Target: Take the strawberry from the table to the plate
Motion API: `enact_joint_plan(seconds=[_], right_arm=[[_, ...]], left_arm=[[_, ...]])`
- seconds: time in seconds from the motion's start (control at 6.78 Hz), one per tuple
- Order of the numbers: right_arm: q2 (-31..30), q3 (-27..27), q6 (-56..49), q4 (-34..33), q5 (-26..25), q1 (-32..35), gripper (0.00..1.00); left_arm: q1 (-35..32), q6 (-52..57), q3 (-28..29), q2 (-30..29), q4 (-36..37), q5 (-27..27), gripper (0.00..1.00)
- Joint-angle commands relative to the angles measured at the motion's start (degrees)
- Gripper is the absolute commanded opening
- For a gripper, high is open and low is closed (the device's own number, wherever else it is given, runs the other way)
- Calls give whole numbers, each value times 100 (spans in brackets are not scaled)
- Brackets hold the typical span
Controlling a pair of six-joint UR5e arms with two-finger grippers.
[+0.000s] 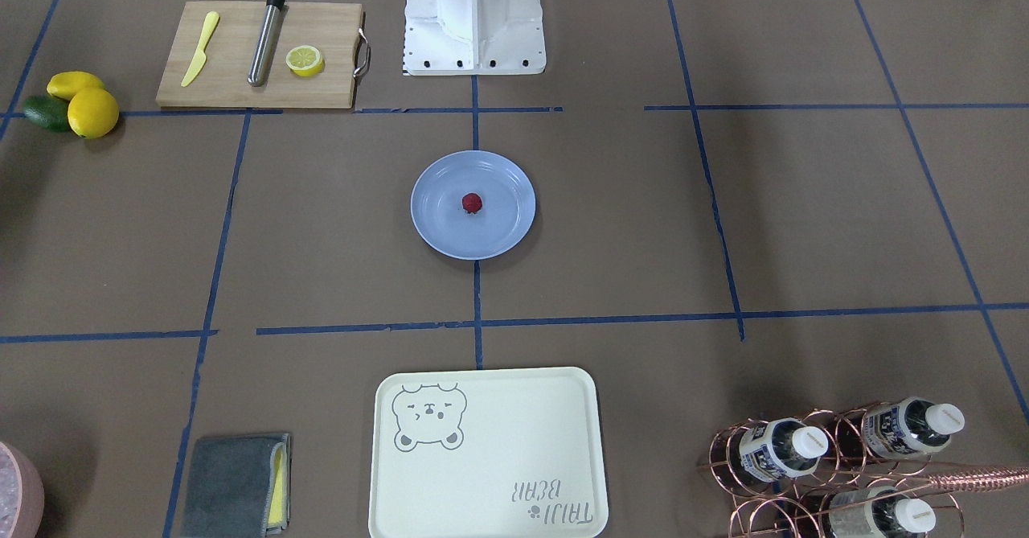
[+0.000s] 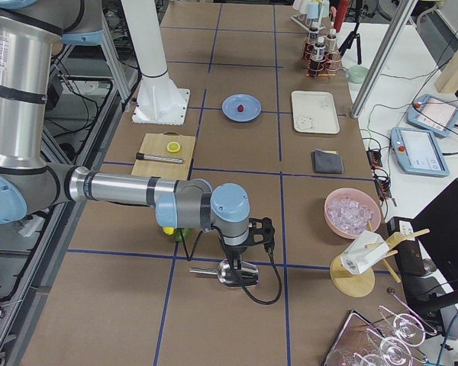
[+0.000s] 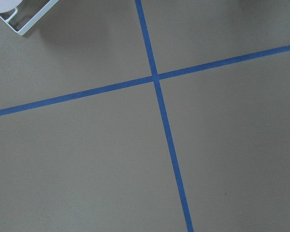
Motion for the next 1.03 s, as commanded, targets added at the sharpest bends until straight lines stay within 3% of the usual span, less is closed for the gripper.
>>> enact_joint_plan(seconds=[0.0, 0.89], right_arm=[[9, 0, 0, 0, -9, 0, 100], [27, -35, 9, 0, -18, -9, 100]], left_arm=[[0, 9, 0, 3, -1, 0, 100], [0, 0, 0, -6, -18, -53, 100]])
